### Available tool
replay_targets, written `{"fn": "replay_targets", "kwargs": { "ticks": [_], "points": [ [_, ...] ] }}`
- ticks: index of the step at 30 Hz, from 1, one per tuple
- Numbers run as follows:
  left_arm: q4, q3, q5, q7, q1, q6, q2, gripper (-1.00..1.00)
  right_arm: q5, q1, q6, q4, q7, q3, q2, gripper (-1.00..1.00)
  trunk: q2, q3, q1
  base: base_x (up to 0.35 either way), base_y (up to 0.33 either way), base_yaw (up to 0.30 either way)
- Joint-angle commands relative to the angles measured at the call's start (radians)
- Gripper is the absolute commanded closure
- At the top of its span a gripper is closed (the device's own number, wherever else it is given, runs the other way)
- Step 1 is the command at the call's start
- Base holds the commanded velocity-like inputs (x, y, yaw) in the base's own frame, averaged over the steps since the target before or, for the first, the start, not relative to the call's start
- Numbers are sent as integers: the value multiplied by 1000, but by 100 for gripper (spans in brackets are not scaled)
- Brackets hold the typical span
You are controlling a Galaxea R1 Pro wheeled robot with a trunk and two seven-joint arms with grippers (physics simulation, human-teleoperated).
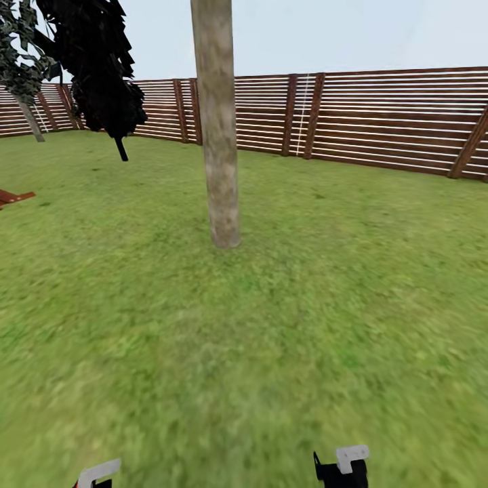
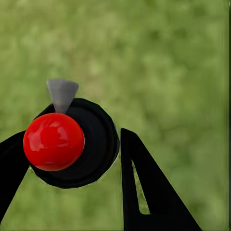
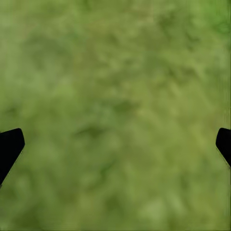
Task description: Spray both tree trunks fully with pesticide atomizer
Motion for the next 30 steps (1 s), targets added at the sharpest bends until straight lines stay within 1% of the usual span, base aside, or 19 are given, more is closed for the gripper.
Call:
{"fn": "replay_targets", "kwargs": {
  "ticks": [1,30],
  "points": [
    [1,5,-10,4,-1,-4,0,100,-5,0,-2,0,-5,9,0,-100,0,-1,0,340,0,0],
    [0,4,-10,11,-1,-9,-1,100,-4,0,-2,0,-8,9,-1,-100,0,-1,0,340,0,0]
  ]
}}
